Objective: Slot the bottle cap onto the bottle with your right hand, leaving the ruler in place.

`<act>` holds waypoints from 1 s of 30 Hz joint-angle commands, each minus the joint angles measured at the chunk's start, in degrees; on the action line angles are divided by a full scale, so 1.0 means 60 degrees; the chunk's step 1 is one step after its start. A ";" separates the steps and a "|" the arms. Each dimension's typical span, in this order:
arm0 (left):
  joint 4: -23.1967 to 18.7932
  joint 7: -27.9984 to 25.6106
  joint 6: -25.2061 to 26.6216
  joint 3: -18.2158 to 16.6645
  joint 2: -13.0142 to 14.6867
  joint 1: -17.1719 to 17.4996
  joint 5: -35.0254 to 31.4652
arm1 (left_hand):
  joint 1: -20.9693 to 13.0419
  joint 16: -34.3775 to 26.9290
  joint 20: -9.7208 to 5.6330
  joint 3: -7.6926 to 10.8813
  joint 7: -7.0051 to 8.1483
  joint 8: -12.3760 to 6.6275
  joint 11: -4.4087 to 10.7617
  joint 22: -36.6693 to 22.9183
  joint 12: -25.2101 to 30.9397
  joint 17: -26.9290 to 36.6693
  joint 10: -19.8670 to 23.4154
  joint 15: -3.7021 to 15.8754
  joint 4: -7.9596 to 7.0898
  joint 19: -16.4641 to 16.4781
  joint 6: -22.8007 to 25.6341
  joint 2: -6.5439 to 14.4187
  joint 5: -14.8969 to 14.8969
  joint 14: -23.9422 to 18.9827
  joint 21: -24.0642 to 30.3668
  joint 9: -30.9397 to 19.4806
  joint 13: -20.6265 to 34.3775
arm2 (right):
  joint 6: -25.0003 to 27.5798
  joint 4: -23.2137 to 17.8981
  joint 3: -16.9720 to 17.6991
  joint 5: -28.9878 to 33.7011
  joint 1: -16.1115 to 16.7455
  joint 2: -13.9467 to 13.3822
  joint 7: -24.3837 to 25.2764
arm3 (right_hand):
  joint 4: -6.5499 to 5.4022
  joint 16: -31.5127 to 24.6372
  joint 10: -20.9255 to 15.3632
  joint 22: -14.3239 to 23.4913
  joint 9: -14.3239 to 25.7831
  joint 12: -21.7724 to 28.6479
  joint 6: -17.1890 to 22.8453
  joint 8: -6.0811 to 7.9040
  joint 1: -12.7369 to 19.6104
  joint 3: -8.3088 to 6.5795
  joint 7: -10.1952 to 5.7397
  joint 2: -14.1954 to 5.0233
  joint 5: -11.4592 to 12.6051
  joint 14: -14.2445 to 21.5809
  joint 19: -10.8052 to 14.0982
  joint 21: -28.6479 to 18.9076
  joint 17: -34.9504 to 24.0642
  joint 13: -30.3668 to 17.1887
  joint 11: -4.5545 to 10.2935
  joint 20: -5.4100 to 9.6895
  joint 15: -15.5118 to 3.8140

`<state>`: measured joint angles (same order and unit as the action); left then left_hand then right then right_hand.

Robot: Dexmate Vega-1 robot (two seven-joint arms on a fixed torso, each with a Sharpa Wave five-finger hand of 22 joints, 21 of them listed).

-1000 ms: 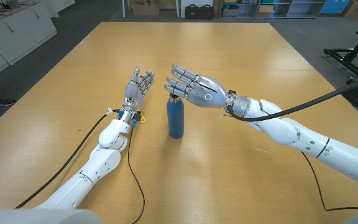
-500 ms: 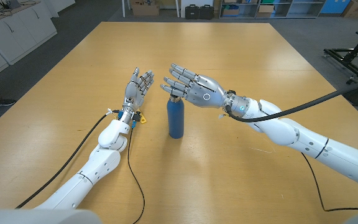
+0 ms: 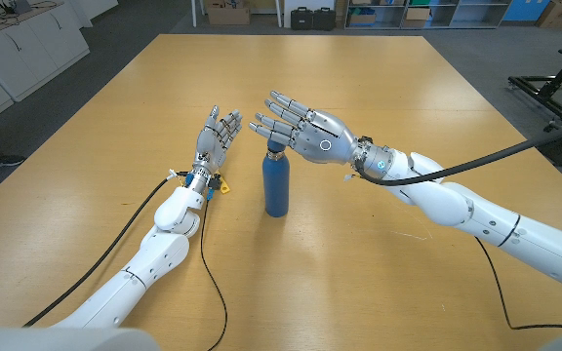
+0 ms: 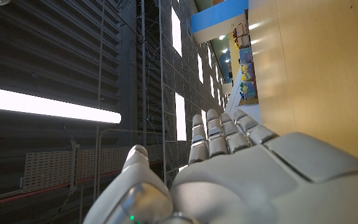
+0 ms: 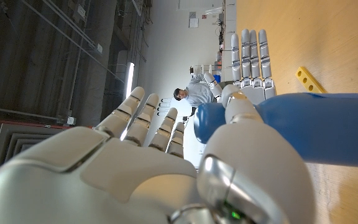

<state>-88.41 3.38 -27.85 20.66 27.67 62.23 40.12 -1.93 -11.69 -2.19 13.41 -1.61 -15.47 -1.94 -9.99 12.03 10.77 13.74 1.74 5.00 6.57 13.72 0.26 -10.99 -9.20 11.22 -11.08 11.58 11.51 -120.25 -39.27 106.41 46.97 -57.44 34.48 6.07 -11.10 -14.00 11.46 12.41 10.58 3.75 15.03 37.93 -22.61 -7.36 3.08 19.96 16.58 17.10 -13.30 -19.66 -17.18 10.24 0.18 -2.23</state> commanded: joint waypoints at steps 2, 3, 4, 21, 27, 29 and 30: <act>0.0094 0.0096 -0.0052 -0.0012 -0.0016 -0.0019 0.0079 | -0.0027 0.0036 0.0023 -0.0009 0.0024 0.0018 -0.0008 -0.0040 0.0009 0.0025 0.0096 -0.0003 0.0056 0.0047 0.0066 0.0092 0.0010 -0.0096 -0.0001 -0.0010 0.0028 | -0.0202 -0.0254 0.0151 -0.0044 0.0030 -0.0016 -0.0536 | -0.0036 -0.0032 -0.0033 0.0023 0.0029 0.0027 -0.0004 -0.0003 -0.0126 0.0055 0.0003 0.0002 0.0073 -0.0077 0.0005 -0.0016 -0.0026 -0.0041 0.0005 -0.0083 -0.0391; 0.0097 0.0097 -0.0055 -0.0016 -0.0013 -0.0018 0.0078 | -0.0027 0.0035 0.0023 -0.0009 0.0020 0.0019 -0.0009 -0.0040 0.0010 0.0025 0.0098 -0.0005 0.0056 0.0045 0.0067 0.0092 0.0010 -0.0098 -0.0002 -0.0010 0.0028 | -0.0284 -0.0316 0.0176 -0.0055 0.0013 -0.0068 -0.0642 | -0.0047 -0.0039 -0.0056 0.0024 0.0031 0.0043 0.0029 0.0011 -0.0150 0.0062 -0.0022 0.0003 0.0077 -0.0083 0.0023 -0.0022 -0.0026 -0.0042 0.0016 -0.0079 -0.0388; 0.0098 0.0100 -0.0055 -0.0019 -0.0012 -0.0015 0.0085 | -0.0027 0.0036 0.0024 -0.0009 0.0024 0.0020 -0.0008 -0.0040 0.0010 0.0025 0.0098 -0.0005 0.0056 0.0046 0.0067 0.0092 0.0010 -0.0098 -0.0001 -0.0010 0.0028 | -0.0381 -0.0384 0.0201 -0.0067 -0.0009 -0.0127 -0.0757 | -0.0058 -0.0056 -0.0075 0.0024 0.0033 0.0057 0.0074 0.0031 -0.0178 0.0070 -0.0040 0.0004 0.0082 -0.0072 0.0042 -0.0029 -0.0025 -0.0042 0.0032 -0.0067 -0.0390; -0.0026 0.0135 -0.0085 -0.0079 0.0043 0.0037 0.0121 | -0.0024 0.0035 0.0015 -0.0006 0.0027 0.0032 -0.0004 -0.0040 0.0007 0.0025 0.0102 -0.0005 0.0061 0.0049 0.0080 0.0094 0.0011 -0.0103 0.0000 -0.0012 0.0029 | -0.0159 -0.0805 0.0653 -0.0288 0.0549 -0.0245 -0.1589 | -0.0061 -0.0124 -0.0308 0.0021 0.0042 0.0172 0.0379 0.0174 -0.0207 0.0020 -0.0152 -0.0102 0.0176 -0.0129 0.0250 -0.0094 0.0022 -0.0042 0.0152 0.0270 -0.0533; -0.0292 -0.0036 -0.0168 -0.0144 0.0090 0.0229 0.0030 | -0.0024 0.0035 0.0017 -0.0006 0.0029 0.0035 -0.0003 -0.0040 0.0004 0.0025 0.0099 -0.0005 0.0063 0.0056 0.0085 0.0095 0.0012 -0.0105 0.0003 -0.0013 0.0029 | -0.0013 -0.1033 0.0957 -0.0751 0.0977 -0.0441 -0.1720 | -0.0018 -0.0144 -0.0517 -0.0005 0.0043 0.0236 0.0639 0.0293 -0.0173 -0.0024 -0.0116 -0.0145 0.0236 -0.0154 0.0018 0.0024 0.0088 -0.0036 0.0152 0.0565 -0.0626; -0.0378 -0.0137 -0.0139 -0.0154 0.0112 0.0285 -0.0023 | -0.0024 0.0036 0.0018 -0.0005 0.0029 0.0037 -0.0012 -0.0040 0.0005 0.0025 0.0101 -0.0007 0.0063 0.0059 0.0086 0.0095 0.0012 -0.0101 0.0004 -0.0013 0.0029 | 0.0123 -0.1070 0.1097 -0.0858 0.1155 -0.0515 -0.1753 | -0.0012 -0.0134 -0.0532 -0.0010 0.0042 0.0239 0.0688 0.0315 -0.0167 -0.0031 -0.0107 -0.0152 0.0244 -0.0183 -0.0016 0.0042 0.0099 -0.0034 0.0142 0.0607 -0.0640; -0.0445 -0.0218 -0.0126 -0.0153 0.0119 0.0328 -0.0077 | -0.0024 0.0036 0.0018 -0.0005 0.0028 0.0036 -0.0009 -0.0040 0.0007 0.0025 0.0107 -0.0002 0.0063 0.0058 0.0091 0.0095 0.0012 -0.0103 0.0003 -0.0013 0.0029 | 0.0305 -0.1094 0.1229 -0.0986 0.1332 -0.0562 -0.1778 | -0.0008 -0.0140 -0.0539 -0.0014 0.0042 0.0239 0.0725 0.0331 -0.0162 -0.0037 -0.0076 -0.0161 0.0250 -0.0174 -0.0023 0.0047 0.0108 -0.0033 0.0130 0.0622 -0.0640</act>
<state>-88.93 3.98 -28.45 20.17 27.92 62.79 40.79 -1.93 -11.69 -2.19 13.40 -1.62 -15.25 -1.94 -9.99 12.03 10.77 13.74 1.74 4.99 6.57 13.72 0.26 -10.99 -9.20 11.22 -11.07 11.58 10.23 -125.31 -35.00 103.75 50.66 -59.36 25.28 5.92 -11.54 -16.61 11.46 12.40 11.69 7.30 16.37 36.88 -22.46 -7.78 2.62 21.04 15.96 17.20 -13.30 -19.05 -17.17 10.97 2.34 -2.22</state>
